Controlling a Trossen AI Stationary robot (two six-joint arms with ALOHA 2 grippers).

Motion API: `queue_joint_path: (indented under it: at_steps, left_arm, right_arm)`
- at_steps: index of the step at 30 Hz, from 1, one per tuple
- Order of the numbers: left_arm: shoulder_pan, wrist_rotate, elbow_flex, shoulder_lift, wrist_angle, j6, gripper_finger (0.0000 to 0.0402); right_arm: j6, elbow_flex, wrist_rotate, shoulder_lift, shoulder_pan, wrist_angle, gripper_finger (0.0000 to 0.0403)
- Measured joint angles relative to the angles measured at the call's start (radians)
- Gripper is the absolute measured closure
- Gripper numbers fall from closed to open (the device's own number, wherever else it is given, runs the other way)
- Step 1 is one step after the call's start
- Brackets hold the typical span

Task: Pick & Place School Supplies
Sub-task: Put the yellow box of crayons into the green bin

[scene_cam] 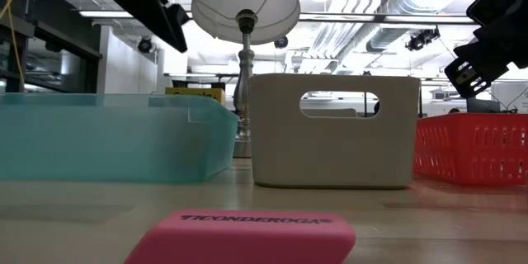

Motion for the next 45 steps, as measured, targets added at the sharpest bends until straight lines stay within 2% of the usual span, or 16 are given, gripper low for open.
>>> queue_joint_path:
  at_steps: [8, 12, 19, 25, 38, 45]
  left_arm:
    - [-0.131, 0.0, 0.0, -0.076, -0.043, -0.002, 0.019]
    - [-0.22, -0.001, 0.0, -0.086, -0.063, -0.06, 0.019]
    - [-0.391, -0.064, 0.0, -0.08, -0.104, -0.228, 0.019]
    - [-0.527, -0.114, 0.002, -0.05, -0.109, -0.447, 0.019]
    - [-0.709, -0.147, 0.002, 0.06, -0.104, -0.788, 0.019]
    - [-0.809, -0.226, 0.002, 0.072, -0.093, -0.939, 0.019]
  right_arm:
    - [0.0, 0.0, 0.0, 0.0, 0.0, 0.0, 0.0292]
    - [0.0, 0.0, 0.0, 0.0, 0.0, 0.0, 0.0292]
    - [0.0, 0.0, 0.0, 0.0, 0.0, 0.0, 0.0292]
    - [0.0, 0.0, 0.0, 0.0, 0.0, 0.0, 0.0292]
    - [0.0, 0.0, 0.0, 0.0, 0.0, 0.0, 0.0292]
    - [0.0, 0.0, 0.0, 0.0, 0.0, 0.0, 0.0292]
